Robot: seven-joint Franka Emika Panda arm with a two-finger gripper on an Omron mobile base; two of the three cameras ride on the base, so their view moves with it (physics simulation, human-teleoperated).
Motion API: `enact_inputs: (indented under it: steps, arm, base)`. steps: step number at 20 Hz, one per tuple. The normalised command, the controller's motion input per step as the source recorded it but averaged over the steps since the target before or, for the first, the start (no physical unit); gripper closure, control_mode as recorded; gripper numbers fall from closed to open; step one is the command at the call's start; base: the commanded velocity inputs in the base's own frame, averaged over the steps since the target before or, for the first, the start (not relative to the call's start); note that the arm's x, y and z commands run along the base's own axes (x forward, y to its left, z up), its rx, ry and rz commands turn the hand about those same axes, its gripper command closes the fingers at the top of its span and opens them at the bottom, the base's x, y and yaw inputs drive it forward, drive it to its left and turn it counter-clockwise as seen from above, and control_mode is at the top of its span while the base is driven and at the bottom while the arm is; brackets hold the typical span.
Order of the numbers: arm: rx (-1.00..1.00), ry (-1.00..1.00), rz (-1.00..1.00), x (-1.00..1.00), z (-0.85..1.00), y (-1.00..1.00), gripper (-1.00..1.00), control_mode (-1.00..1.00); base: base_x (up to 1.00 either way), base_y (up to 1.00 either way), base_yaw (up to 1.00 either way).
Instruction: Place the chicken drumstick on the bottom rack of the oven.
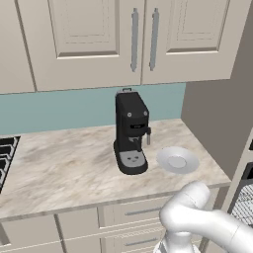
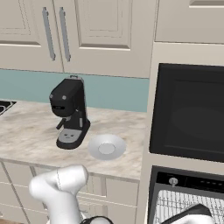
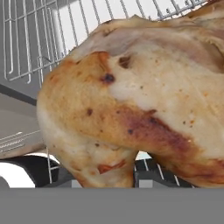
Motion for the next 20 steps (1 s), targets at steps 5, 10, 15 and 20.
enact_inputs:
  steps: [5, 10, 15, 20]
  arm:
    - [0.00, -0.04, 0.00, 0.24, -0.57, -0.29, 1.00, -1.00]
    - [0.00, 0.03, 0.00, 0.25, -0.51, -0.21, 1.00, -1.00]
    - [0.00, 0.03, 0.00, 0.15, -0.49, -0.26, 1.00, -1.00]
    - [0.00, 0.04, 0.00, 0.26, -0.40, -0.11, 1.00, -1.00]
  base:
    - [0.00, 0.00, 0.00]
    - [0.00, 0.00, 0.00]
    - [0.00, 0.00, 0.00]
    - [0.00, 0.00, 0.00]
